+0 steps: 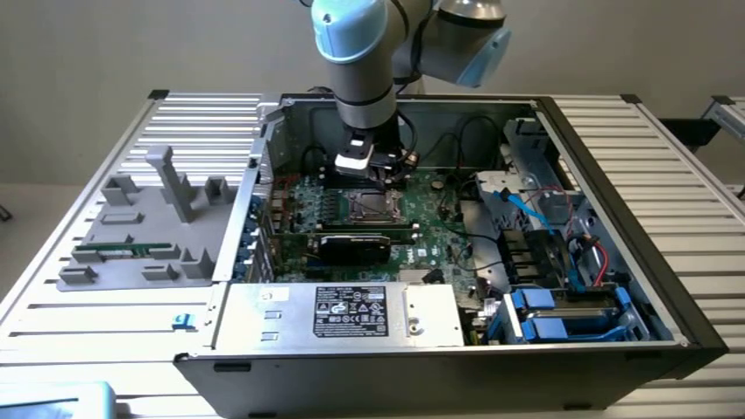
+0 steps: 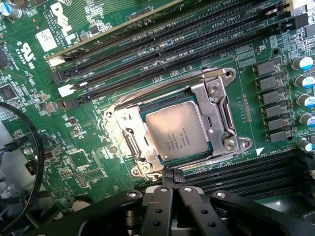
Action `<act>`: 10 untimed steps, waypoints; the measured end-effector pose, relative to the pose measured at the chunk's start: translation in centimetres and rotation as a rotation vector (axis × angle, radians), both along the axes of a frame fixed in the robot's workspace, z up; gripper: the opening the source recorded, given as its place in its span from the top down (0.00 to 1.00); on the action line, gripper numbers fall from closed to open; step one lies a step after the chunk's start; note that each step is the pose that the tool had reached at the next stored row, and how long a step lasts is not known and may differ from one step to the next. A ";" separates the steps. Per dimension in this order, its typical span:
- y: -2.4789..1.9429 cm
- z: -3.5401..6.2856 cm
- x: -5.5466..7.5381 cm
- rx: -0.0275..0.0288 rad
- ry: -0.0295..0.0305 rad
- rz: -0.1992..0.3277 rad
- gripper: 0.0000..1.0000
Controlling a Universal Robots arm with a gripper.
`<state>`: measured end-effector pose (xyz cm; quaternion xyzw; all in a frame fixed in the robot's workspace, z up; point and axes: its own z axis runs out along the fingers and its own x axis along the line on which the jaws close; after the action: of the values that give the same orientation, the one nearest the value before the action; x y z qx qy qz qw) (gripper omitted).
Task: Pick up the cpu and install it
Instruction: 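Install the first cpu locking lever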
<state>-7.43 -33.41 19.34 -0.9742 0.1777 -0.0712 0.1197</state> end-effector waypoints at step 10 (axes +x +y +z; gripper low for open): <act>0.05 -0.10 0.0 0.0035 0.0001 0.000 0.89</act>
<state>-7.44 -33.36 19.24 -0.9740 0.1778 -0.0709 0.1214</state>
